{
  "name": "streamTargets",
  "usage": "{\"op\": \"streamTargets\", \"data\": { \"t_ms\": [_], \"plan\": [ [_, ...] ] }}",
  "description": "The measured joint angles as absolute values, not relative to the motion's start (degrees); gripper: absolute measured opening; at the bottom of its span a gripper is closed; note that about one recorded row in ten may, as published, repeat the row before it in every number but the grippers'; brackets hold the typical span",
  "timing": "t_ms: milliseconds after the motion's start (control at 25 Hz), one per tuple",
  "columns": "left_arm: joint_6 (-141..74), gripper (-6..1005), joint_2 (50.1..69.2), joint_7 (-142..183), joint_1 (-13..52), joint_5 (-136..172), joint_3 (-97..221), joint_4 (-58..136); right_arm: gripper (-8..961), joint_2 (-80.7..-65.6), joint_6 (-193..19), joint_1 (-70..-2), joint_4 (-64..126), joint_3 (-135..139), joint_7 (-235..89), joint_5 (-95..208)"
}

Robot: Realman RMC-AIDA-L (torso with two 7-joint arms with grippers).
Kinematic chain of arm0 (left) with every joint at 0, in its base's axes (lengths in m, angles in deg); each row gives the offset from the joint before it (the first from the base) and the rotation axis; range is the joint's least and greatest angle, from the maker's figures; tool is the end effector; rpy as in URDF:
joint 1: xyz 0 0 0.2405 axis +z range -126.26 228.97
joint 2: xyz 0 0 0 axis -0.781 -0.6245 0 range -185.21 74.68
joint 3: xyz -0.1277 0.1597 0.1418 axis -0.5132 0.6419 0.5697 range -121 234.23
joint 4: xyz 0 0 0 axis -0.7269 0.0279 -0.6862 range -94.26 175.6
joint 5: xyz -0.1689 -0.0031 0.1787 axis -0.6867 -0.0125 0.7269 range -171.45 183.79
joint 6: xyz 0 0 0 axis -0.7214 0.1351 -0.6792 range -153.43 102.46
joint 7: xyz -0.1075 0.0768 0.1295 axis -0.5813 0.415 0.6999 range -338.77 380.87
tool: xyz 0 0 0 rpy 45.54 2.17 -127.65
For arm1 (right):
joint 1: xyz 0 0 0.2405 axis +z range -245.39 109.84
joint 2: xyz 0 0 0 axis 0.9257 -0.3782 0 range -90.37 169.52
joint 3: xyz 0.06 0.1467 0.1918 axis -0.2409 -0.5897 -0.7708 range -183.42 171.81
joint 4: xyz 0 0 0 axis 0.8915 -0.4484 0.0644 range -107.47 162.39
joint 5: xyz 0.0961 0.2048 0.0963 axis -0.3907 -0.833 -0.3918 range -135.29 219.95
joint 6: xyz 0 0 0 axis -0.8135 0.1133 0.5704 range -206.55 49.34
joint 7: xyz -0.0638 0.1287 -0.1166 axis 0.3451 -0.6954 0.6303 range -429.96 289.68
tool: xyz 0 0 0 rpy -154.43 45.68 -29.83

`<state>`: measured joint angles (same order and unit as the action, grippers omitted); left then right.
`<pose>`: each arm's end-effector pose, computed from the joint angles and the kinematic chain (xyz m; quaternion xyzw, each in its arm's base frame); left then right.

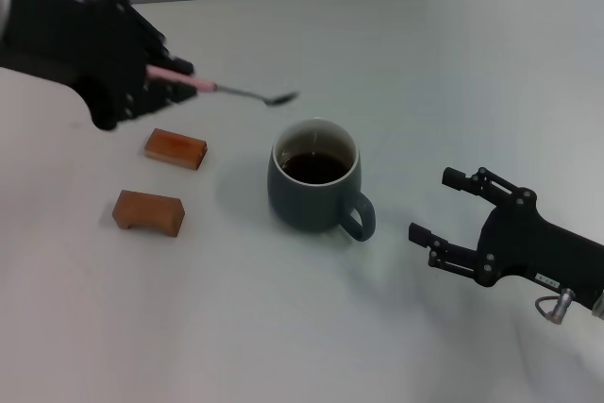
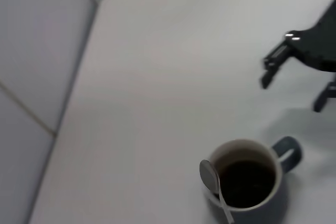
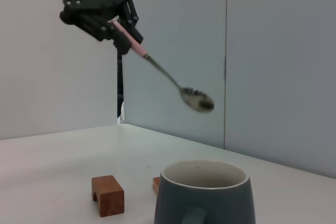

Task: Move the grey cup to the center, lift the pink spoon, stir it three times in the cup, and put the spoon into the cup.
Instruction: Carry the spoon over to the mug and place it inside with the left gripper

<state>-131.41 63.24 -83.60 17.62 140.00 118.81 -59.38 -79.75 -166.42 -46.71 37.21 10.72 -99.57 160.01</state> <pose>-0.1020 0.3673 0.0680 -0.9818 0.0711 0.0816 0.1558 0.3254 0.2807 -0.0861 -0.9014 0.1193 0.3024 0.2861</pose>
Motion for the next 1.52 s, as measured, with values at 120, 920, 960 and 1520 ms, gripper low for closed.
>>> {"op": "streamTargets", "data": {
  "t_ms": [120,920,960,1520],
  "plan": [
    [-131.4,132,63.31,-84.0,17.1,140.3,123.6,-59.4,841,-79.77,-166.4,-46.7,37.1,10.7,-99.6,160.0],
    [-124.6,132,63.67,-83.0,11.3,148.5,131.2,-48.3,841,-79.87,-167.0,-46.9,36.8,10.7,-99.6,160.0],
    [-124.2,132,63.66,-82.8,10.9,149.2,131.3,-47.2,841,-79.87,-167.0,-46.9,36.7,10.7,-99.6,160.0],
    [-117.2,132,63.83,-82.4,7.1,151.5,135.4,-37.3,841,-79.8,-167.2,-47.2,36.6,11.1,-99.6,160.1]
  ]
}}
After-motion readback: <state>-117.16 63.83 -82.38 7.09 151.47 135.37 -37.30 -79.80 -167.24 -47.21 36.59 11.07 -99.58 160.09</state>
